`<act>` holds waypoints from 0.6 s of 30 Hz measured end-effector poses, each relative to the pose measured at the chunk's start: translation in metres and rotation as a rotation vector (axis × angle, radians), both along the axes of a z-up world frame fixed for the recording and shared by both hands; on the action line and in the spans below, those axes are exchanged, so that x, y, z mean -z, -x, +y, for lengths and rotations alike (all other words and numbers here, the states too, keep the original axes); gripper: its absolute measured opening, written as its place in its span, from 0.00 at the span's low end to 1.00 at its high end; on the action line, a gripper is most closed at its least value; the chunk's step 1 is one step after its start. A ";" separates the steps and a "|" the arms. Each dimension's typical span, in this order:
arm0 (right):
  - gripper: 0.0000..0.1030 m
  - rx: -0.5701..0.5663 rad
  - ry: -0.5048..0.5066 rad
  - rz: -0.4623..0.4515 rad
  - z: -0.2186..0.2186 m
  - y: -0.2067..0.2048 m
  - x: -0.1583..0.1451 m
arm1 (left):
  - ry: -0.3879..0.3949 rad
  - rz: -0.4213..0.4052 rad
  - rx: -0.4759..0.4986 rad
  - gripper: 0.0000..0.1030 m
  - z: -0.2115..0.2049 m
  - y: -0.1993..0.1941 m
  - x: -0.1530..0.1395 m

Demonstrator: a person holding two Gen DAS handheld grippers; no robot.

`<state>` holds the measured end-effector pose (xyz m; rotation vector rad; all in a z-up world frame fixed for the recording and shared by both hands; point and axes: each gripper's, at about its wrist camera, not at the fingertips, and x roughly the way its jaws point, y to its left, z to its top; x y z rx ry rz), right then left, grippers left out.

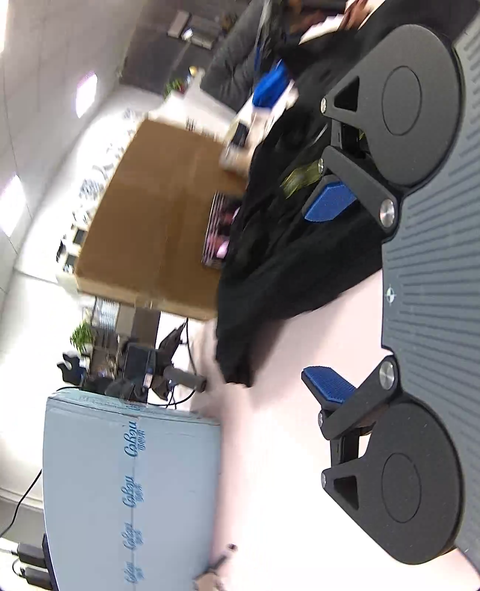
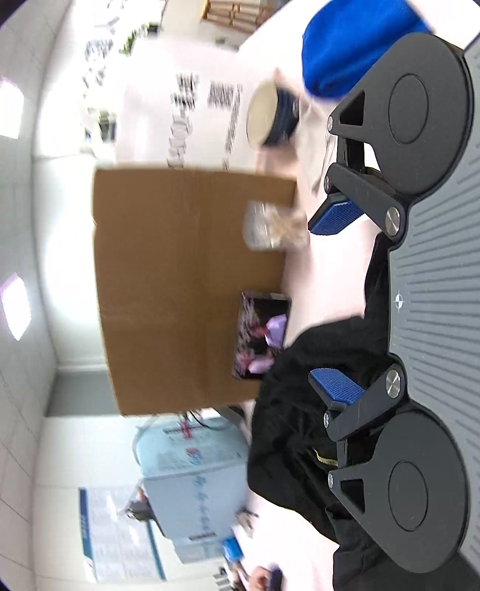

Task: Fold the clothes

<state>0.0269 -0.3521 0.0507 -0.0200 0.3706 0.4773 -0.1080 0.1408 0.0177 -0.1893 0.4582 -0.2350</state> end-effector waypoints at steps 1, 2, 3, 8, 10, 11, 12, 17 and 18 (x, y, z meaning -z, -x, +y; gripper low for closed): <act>0.77 0.013 0.000 -0.006 -0.003 0.006 0.000 | -0.010 -0.008 0.013 0.84 -0.001 0.022 0.002; 0.77 0.022 -0.001 -0.008 -0.005 0.015 -0.002 | -0.015 -0.008 0.021 0.84 -0.003 0.039 0.004; 0.78 0.034 -0.003 -0.009 -0.009 0.021 -0.002 | -0.008 0.003 0.020 0.84 -0.006 0.054 0.008; 0.79 0.098 -0.031 0.019 -0.024 0.038 0.007 | 0.080 0.032 0.058 0.84 -0.015 0.108 0.024; 0.79 0.106 -0.059 0.032 -0.028 0.040 0.011 | 0.126 0.047 0.075 0.84 -0.017 0.121 0.029; 0.79 0.106 -0.071 0.035 -0.026 0.038 0.013 | 0.154 0.059 0.086 0.84 -0.018 0.126 0.032; 0.79 0.107 -0.087 0.041 -0.026 0.037 0.014 | 0.181 0.071 0.096 0.84 -0.019 0.131 0.035; 0.79 0.114 -0.118 0.067 -0.019 0.028 0.022 | 0.342 0.180 0.143 0.84 -0.025 0.142 0.058; 0.79 0.119 -0.124 0.071 -0.017 0.026 0.024 | 0.366 0.183 0.156 0.84 -0.027 0.140 0.061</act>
